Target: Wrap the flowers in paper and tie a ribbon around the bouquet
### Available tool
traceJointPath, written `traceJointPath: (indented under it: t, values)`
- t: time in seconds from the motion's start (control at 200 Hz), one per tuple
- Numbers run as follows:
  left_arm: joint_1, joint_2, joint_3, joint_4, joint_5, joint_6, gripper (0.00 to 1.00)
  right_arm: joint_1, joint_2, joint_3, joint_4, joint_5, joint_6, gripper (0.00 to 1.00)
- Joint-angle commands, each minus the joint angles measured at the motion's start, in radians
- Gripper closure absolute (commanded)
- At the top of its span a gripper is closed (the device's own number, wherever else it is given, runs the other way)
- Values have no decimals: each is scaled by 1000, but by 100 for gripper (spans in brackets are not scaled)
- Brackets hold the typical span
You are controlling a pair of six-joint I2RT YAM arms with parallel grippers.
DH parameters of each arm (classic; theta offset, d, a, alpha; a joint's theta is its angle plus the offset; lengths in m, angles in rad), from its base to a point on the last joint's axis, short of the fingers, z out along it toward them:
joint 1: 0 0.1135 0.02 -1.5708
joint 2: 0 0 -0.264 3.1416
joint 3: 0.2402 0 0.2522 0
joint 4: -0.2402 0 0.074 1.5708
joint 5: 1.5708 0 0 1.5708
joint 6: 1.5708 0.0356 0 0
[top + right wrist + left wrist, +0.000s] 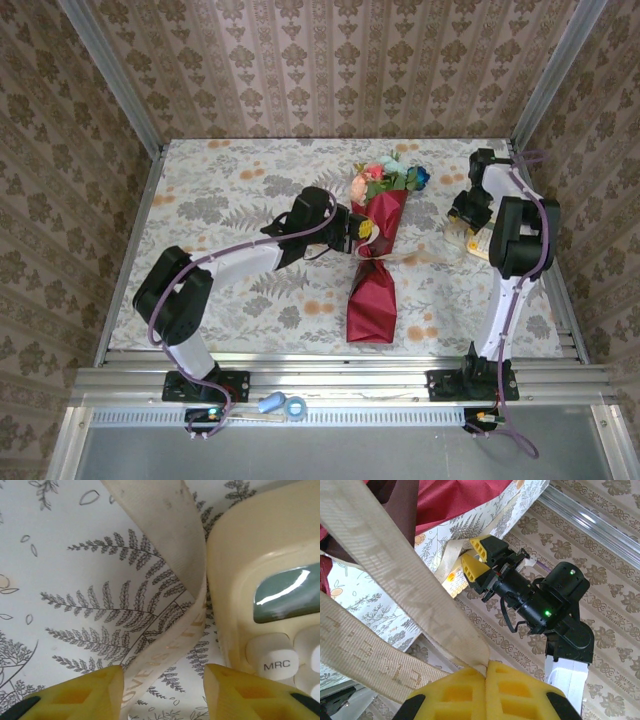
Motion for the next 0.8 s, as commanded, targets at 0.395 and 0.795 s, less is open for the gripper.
traceJointPath:
  t: [0.395, 0.795]
  values:
    - [-8, -40, -36, 82, 37, 1, 100, 43, -152, 26, 47, 10, 1, 100]
    - [-20, 91, 52, 134, 147, 191, 100, 225, -617, -87, 151, -208, 37, 100]
